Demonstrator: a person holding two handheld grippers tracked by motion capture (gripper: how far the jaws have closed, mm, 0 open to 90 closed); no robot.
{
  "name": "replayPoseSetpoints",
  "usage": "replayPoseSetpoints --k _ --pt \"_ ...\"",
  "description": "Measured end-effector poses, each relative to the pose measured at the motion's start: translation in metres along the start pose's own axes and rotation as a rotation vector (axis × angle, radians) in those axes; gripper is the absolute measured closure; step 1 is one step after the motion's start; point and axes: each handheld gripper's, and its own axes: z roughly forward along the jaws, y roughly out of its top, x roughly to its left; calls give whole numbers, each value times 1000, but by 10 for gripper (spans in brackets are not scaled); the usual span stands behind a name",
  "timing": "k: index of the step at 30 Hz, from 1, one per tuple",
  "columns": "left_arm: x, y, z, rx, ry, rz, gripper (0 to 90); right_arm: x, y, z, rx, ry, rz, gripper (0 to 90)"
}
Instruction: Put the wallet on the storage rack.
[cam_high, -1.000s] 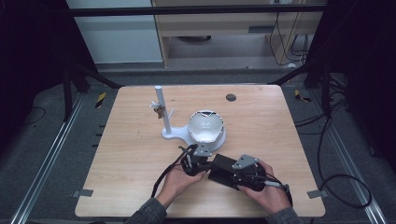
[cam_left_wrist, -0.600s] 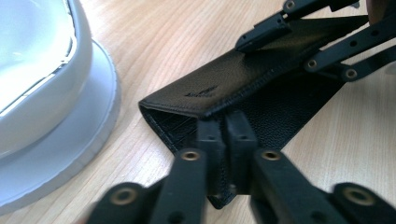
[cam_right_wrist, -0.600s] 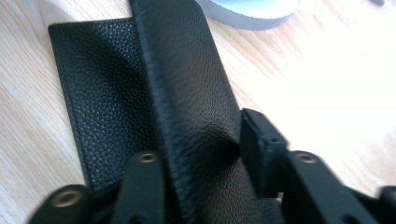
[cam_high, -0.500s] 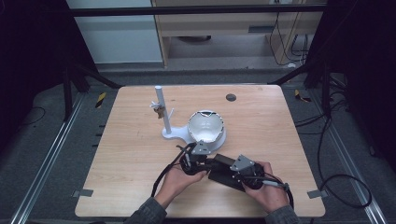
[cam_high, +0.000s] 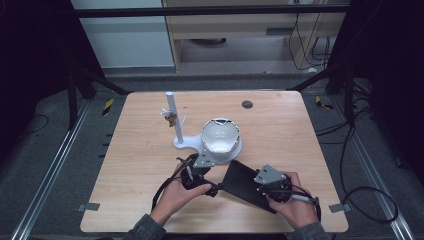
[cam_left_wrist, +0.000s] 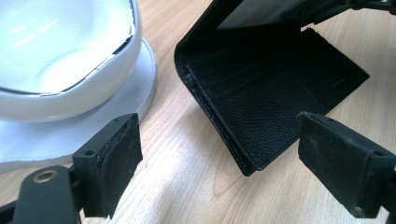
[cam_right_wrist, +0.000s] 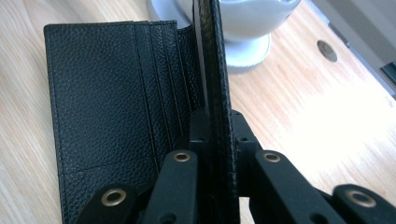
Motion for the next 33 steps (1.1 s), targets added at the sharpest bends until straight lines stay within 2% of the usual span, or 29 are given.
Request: replayPoseSetpoints --k 10,16,30,33 --pt "3 0 -3 -15 10 5 105 -2 2 -3 -96 25 38 834" --pt "1 1 -5 -23 25 4 99 0 3 -6 -125 37 47 834" --pt "5 -1 -4 -17 9 -11 95 2 8 -6 -177 58 53 834" --pt "6 0 0 -9 -18 -14 106 1 9 -6 -190 61 58 834"
